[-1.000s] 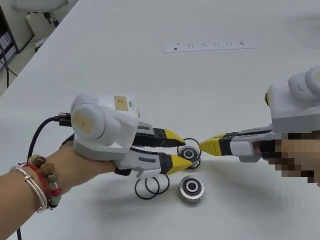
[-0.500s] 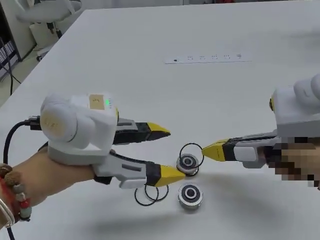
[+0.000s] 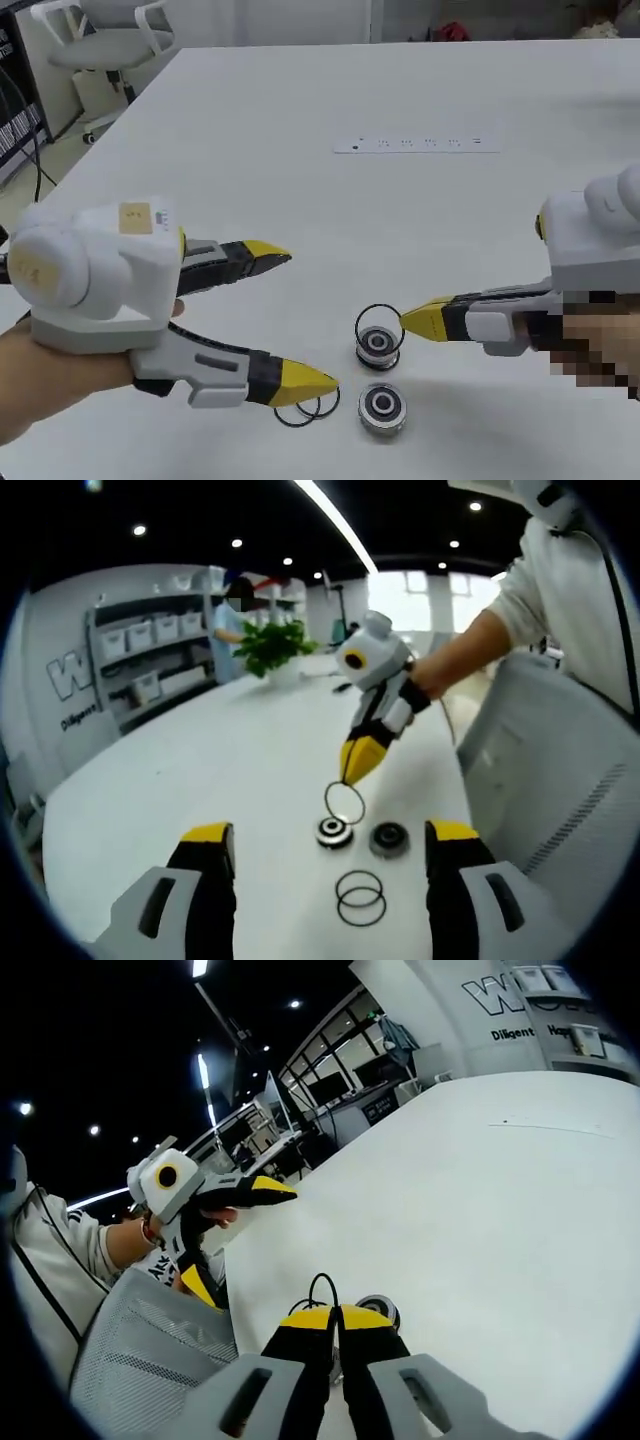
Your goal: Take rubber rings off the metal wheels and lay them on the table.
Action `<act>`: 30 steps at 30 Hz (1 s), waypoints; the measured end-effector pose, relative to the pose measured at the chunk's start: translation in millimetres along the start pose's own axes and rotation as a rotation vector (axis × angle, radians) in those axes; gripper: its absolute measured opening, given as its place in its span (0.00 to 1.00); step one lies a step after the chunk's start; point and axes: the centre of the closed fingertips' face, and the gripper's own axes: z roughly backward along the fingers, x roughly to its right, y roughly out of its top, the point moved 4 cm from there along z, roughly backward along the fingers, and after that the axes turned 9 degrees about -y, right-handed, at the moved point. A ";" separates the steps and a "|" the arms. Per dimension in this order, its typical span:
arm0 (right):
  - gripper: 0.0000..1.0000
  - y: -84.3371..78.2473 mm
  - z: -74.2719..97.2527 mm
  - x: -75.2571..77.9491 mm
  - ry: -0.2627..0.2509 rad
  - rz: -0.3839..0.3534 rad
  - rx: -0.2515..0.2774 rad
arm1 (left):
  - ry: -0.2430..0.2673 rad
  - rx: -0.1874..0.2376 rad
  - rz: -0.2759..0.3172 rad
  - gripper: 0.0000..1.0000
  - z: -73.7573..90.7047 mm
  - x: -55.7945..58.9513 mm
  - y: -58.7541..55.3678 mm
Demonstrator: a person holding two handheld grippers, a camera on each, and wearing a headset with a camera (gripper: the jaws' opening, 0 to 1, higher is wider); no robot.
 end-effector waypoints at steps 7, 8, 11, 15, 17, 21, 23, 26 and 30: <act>0.00 0.2 0.6 -6.9 0.006 0.007 -0.004 | 0.038 -0.001 0.012 0.87 18.3 5.1 -4.7; 0.00 0.2 0.5 -7.9 0.005 0.008 -0.003 | 0.045 0.001 0.016 0.88 21.6 6.4 -5.4; 0.00 -0.2 -0.5 -10.7 0.009 0.005 -0.003 | 0.055 0.008 0.022 0.92 28.3 10.0 -6.6; 0.00 -1.7 -2.9 -15.7 0.017 0.008 -0.010 | 0.061 0.011 0.036 0.98 34.7 15.6 -10.2; 0.00 -2.4 -4.5 -17.7 0.021 0.010 -0.013 | 0.067 0.024 0.050 1.00 37.4 18.3 -11.2; 0.00 -4.2 -8.3 -20.9 0.030 0.012 -0.025 | 0.076 0.029 0.054 1.00 42.1 22.6 -14.0; 0.00 -5.0 -10.1 -22.6 0.035 0.014 -0.032 | 0.082 0.032 0.063 1.00 44.2 24.0 -16.4; 0.00 -5.6 -12.7 -24.4 0.042 0.016 -0.039 | 0.090 0.028 0.072 1.00 46.6 26.2 -20.9; 0.00 -6.3 -17.1 -26.9 0.051 0.018 -0.049 | 0.101 0.024 0.084 1.00 49.3 28.3 -26.9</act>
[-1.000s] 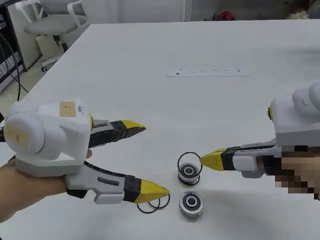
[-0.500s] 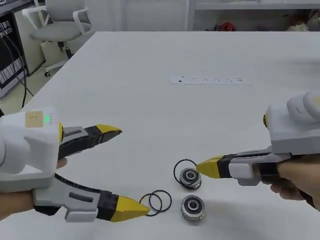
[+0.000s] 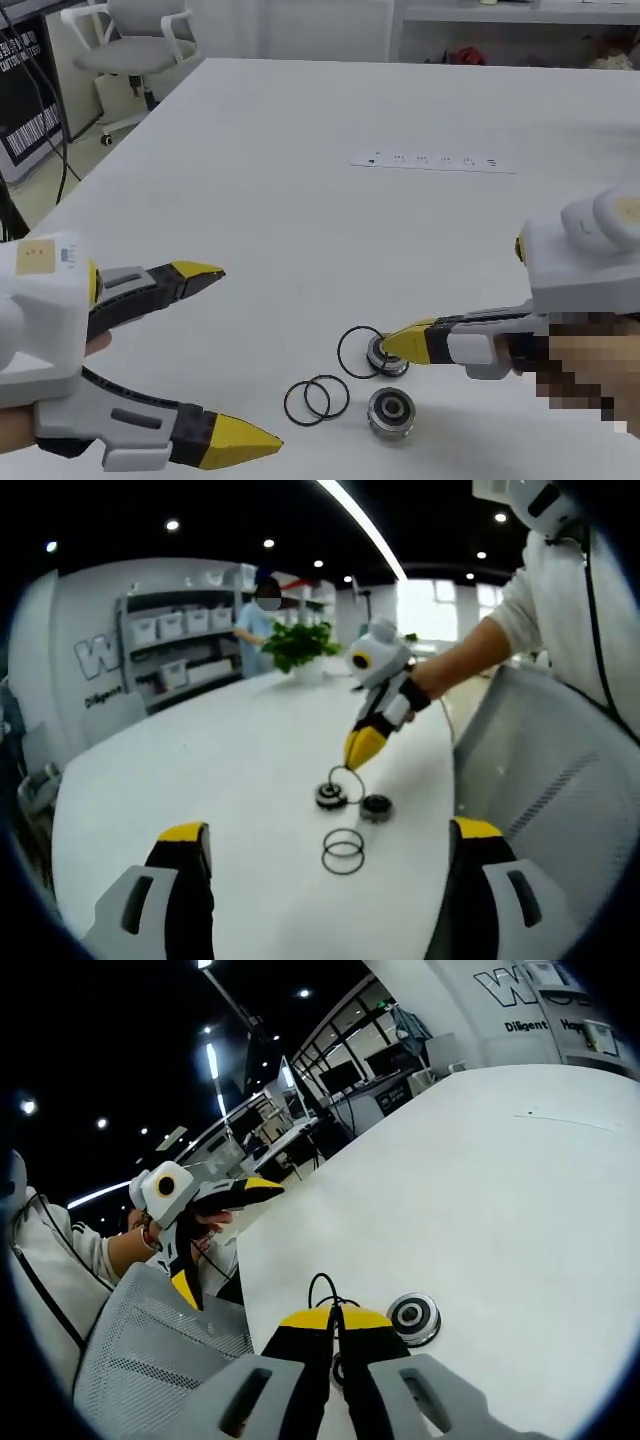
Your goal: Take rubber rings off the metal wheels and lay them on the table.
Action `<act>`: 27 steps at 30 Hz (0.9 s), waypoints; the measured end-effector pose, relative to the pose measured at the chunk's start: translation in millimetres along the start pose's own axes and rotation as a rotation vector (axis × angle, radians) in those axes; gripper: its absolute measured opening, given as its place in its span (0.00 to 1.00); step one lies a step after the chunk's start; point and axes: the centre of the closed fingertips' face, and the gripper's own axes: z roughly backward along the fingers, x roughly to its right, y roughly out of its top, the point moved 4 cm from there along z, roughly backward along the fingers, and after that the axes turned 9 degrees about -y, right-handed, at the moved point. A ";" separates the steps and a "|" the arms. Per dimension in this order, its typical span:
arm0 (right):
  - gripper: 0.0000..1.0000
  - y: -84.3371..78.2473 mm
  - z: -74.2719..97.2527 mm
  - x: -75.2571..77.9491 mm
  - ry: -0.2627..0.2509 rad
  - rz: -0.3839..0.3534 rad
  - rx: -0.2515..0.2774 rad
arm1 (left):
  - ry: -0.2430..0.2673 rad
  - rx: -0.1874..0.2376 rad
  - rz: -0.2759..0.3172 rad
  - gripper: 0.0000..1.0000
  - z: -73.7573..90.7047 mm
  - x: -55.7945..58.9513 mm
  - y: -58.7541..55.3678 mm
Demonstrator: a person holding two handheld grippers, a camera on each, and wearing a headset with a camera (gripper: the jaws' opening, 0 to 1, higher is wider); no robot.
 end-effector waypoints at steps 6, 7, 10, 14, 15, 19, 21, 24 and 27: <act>0.00 -3.3 -9.2 -2.6 0.014 0.003 -0.024 | 0.015 0.005 0.025 1.00 4.1 0.5 -6.3; 0.00 -3.7 -9.9 -2.6 0.014 0.003 -0.026 | 0.017 0.005 0.029 1.00 4.7 0.5 -7.1; 0.00 -5.5 -15.1 -3.3 0.022 0.004 -0.042 | 0.024 0.006 0.037 1.00 6.2 0.2 -10.0; 0.00 -7.9 -20.7 -2.4 0.027 0.006 -0.064 | 0.029 0.000 0.052 1.00 7.6 -0.4 -14.9; 0.00 -8.4 -21.6 -2.0 0.028 0.004 -0.068 | 0.030 0.000 0.054 1.00 7.8 -0.6 -15.5; 0.00 -11.1 -25.9 0.4 0.028 -0.002 -0.089 | 0.038 0.008 0.067 1.00 8.6 -2.1 -16.7; 0.00 -12.9 -27.7 1.0 0.030 -0.002 -0.102 | 0.041 0.009 0.072 1.00 8.9 -2.8 -17.4; 0.00 -16.0 -30.3 3.4 0.027 -0.001 -0.124 | 0.044 0.008 0.079 1.00 9.0 -3.5 -18.9; 0.00 -21.0 -33.5 6.4 0.023 -0.005 -0.154 | 0.046 -0.002 0.084 1.00 8.5 -3.7 -22.0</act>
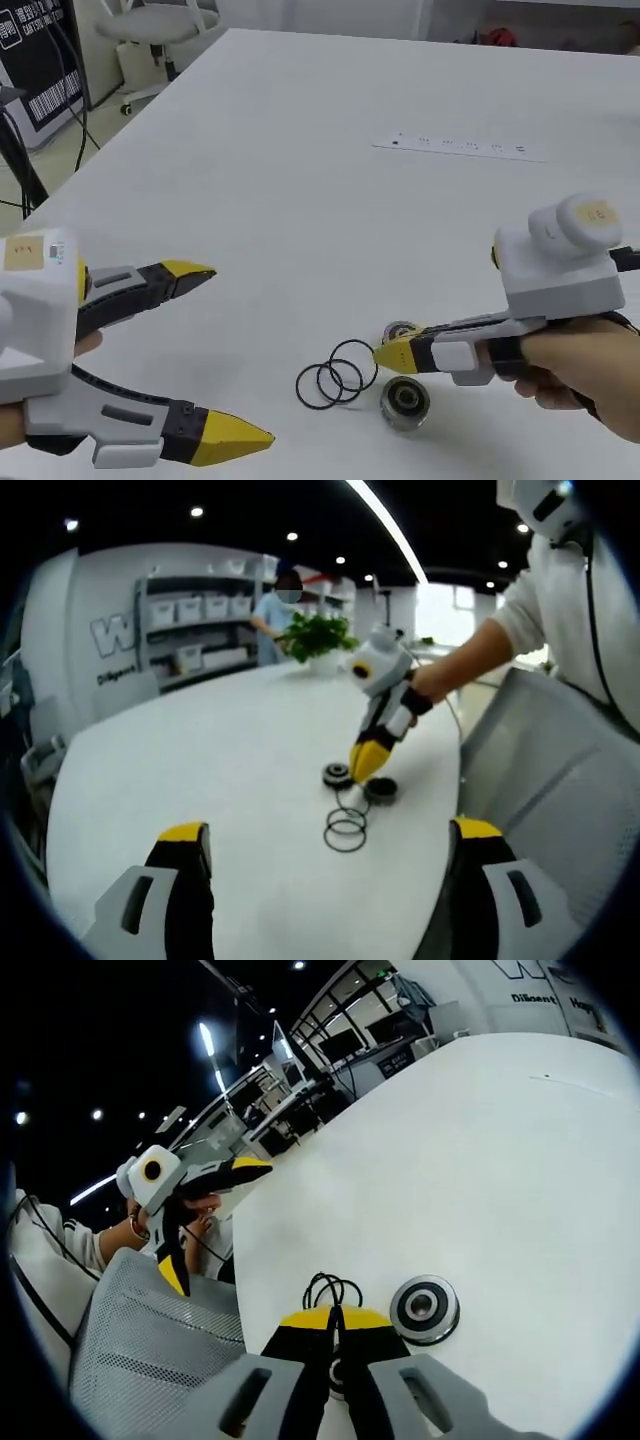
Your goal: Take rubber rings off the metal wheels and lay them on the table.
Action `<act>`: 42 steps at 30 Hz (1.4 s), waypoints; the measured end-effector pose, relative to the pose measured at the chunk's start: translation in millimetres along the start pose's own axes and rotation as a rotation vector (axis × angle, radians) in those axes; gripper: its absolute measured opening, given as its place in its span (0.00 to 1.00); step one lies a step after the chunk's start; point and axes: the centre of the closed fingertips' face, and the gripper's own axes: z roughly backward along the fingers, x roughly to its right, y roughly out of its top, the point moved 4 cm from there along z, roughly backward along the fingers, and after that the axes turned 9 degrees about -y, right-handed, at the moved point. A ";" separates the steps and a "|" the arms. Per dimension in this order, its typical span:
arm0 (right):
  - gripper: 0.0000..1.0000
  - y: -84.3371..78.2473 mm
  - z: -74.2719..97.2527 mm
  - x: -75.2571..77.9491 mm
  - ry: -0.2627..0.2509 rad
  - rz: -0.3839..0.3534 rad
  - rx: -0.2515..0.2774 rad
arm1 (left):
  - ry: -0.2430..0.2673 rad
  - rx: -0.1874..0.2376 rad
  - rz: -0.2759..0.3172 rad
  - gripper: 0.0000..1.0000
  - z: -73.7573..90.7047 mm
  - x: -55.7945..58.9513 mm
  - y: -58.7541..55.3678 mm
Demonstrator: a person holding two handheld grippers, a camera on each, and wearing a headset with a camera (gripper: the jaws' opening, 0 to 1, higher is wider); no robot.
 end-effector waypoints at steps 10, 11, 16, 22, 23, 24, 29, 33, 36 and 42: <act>0.00 -3.7 -7.3 3.2 0.004 -0.010 -0.033 | 0.001 0.009 0.028 1.00 -1.7 0.0 -2.3; 0.00 -4.7 -7.9 3.7 0.001 -0.007 -0.038 | 0.002 0.014 0.029 1.00 -2.0 0.0 -2.0; 0.00 -5.7 -9.4 5.8 -0.004 -0.005 -0.047 | 0.000 0.017 0.036 1.00 -3.4 -0.5 -1.9; 0.00 -3.8 -12.4 8.1 -0.007 -0.002 -0.046 | 0.002 0.013 0.042 1.00 -2.8 -1.9 -2.9; 0.00 -3.7 -12.9 9.0 -0.010 0.003 -0.045 | 0.001 0.011 0.040 1.00 -2.6 -1.9 -3.0; 0.00 -3.8 -13.0 9.1 -0.009 0.006 -0.047 | 0.000 0.010 0.040 1.00 -2.4 -1.9 -3.0; 0.00 -4.5 -12.6 11.0 -0.014 0.013 -0.053 | 0.003 0.006 0.040 1.00 -1.8 -3.0 -3.2; 0.00 -5.7 -12.0 13.9 -0.027 0.012 -0.056 | 0.002 0.006 0.041 1.00 -2.2 -3.3 -2.5; 0.00 -5.8 -11.2 15.1 -0.033 0.012 -0.055 | -0.005 0.001 0.038 1.00 -3.0 -2.2 -2.3; 0.00 -6.6 -10.3 16.7 -0.045 0.013 -0.057 | -0.003 0.001 0.032 0.99 -2.5 -3.2 -1.0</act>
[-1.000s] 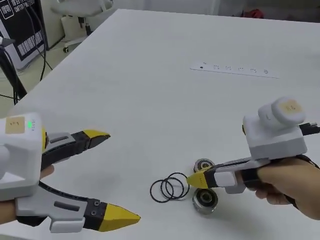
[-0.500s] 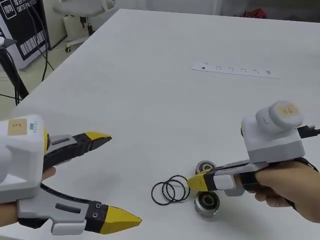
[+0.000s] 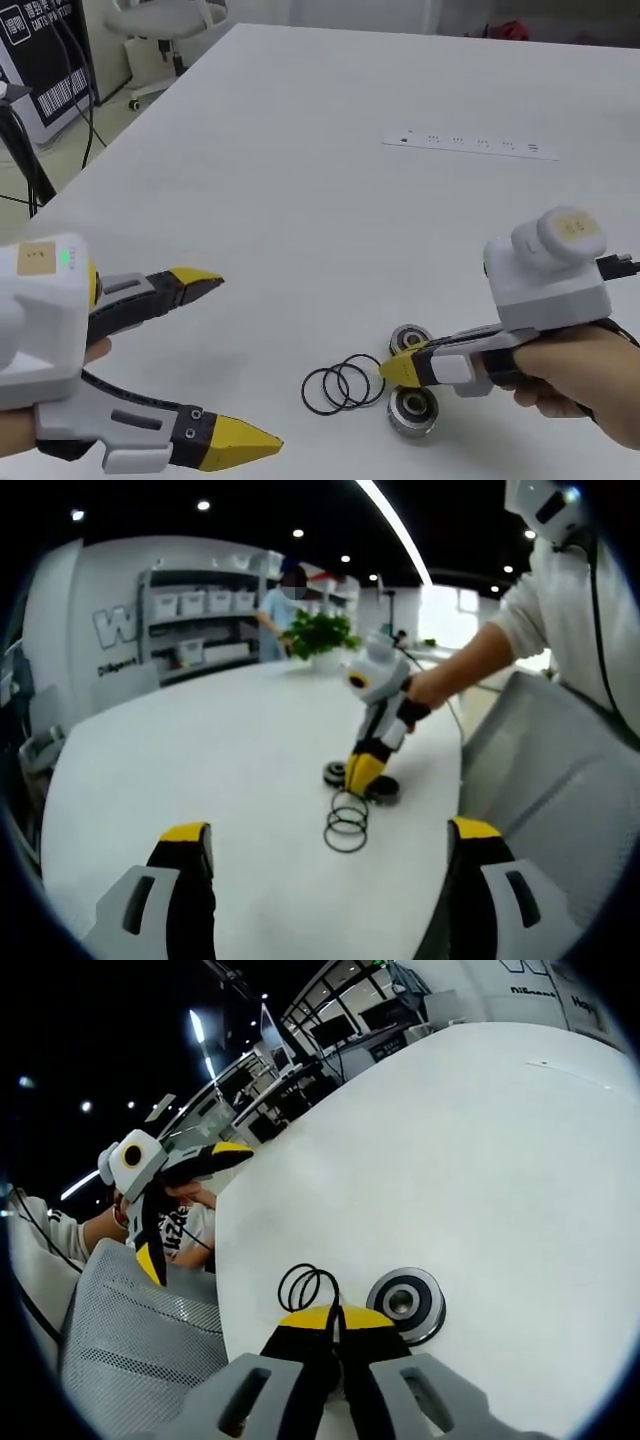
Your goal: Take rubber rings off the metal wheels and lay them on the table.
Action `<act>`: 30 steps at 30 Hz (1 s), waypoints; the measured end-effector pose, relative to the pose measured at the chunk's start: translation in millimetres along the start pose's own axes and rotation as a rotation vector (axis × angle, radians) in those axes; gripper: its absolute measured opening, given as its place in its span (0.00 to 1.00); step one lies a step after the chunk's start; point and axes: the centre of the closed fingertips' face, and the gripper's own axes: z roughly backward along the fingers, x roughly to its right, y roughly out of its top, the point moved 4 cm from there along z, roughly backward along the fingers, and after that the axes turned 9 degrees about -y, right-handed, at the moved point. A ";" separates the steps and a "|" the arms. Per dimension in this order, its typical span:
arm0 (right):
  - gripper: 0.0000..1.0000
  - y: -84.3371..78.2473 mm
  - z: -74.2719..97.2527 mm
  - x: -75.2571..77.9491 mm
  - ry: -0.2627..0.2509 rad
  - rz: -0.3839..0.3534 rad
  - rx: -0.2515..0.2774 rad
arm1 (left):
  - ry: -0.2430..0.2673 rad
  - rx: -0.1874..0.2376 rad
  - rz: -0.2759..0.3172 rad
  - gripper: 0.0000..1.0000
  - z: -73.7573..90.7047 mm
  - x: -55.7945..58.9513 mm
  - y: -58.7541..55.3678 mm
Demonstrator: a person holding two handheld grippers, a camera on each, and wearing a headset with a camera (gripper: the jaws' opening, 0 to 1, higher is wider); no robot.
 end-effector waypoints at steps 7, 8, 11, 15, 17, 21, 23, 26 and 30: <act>0.00 -1.6 1.1 1.6 -0.009 0.000 -0.002 | 0.001 0.001 -0.003 0.98 0.6 0.0 0.5; 0.00 -1.8 1.2 1.4 -0.010 0.000 -0.002 | 0.001 0.002 -0.003 0.98 0.5 0.1 0.5; 0.00 -2.1 1.3 1.3 -0.012 0.001 -0.004 | 0.002 0.003 -0.003 0.98 0.4 0.3 0.4; 0.00 -2.7 1.9 1.4 -0.013 -0.002 -0.006 | 0.002 0.004 -0.006 0.98 0.9 0.5 0.6; 0.00 -3.1 2.7 1.5 -0.015 0.000 -0.007 | 0.003 0.004 -0.006 0.98 1.4 0.5 0.6; 0.00 -3.0 5.2 2.5 -0.022 0.000 -0.003 | 0.006 0.004 -0.008 0.98 2.4 0.0 1.1; 0.00 -2.8 6.6 2.4 -0.023 0.000 0.000 | 0.007 0.003 -0.010 0.98 2.6 0.0 1.4; 0.00 -3.5 10.2 3.0 -0.029 0.003 0.003 | 0.006 0.003 -0.015 0.98 2.6 0.6 2.4; 0.00 -4.0 16.8 4.5 -0.038 0.004 0.011 | 0.005 0.004 -0.021 0.98 2.6 1.2 3.8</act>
